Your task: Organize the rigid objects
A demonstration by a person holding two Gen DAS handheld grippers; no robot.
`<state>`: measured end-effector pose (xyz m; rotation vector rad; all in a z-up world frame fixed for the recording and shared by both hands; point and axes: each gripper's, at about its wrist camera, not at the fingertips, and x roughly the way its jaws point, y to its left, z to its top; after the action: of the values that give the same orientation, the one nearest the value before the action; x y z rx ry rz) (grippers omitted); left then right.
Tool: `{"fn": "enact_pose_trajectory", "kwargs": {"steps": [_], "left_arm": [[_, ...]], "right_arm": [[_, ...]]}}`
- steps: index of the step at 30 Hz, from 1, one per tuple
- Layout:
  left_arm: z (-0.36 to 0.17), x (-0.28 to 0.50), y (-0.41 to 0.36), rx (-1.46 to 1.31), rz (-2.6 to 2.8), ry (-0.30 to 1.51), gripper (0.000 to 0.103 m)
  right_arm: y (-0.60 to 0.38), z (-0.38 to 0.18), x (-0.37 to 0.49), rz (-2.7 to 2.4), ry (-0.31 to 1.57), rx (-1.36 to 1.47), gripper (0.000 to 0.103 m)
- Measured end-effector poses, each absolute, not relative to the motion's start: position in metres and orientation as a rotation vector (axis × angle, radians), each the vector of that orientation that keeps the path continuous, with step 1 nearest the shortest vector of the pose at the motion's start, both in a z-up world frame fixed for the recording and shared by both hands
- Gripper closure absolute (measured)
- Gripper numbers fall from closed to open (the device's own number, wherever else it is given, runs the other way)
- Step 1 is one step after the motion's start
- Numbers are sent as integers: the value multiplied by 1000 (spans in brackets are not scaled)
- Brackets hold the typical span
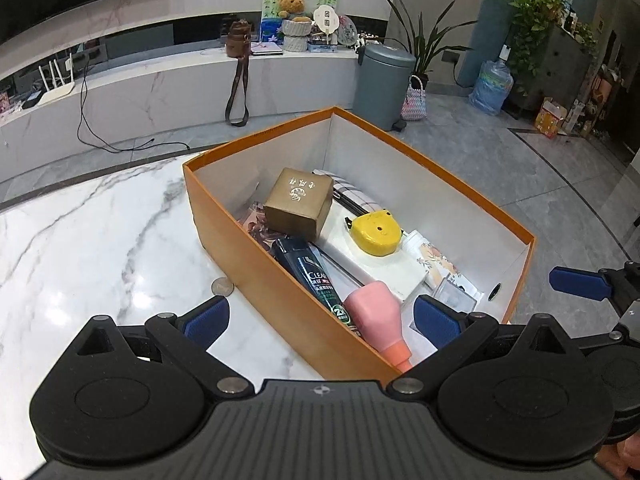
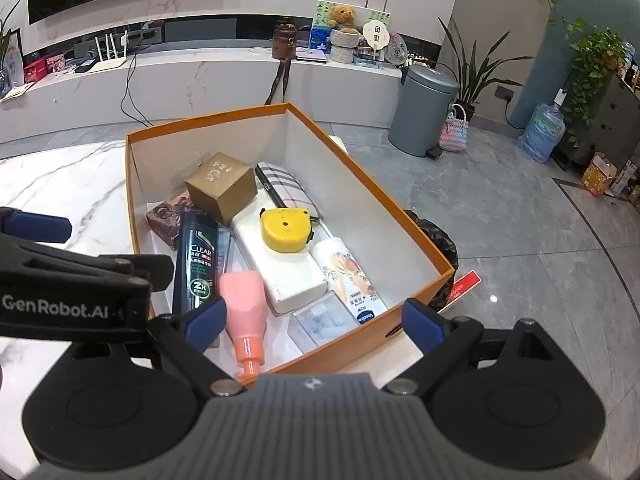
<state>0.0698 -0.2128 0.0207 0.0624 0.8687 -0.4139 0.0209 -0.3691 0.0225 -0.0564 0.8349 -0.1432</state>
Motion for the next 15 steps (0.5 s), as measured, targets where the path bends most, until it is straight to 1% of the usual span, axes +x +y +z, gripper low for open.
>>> {"fn": "enact_pose_trajectory", "kwargs": {"steps": [15], "left_arm": [[20, 67, -216, 84, -407, 871, 0]], "right_arm": [[-369, 19, 20, -154, 848, -74, 10]]}}
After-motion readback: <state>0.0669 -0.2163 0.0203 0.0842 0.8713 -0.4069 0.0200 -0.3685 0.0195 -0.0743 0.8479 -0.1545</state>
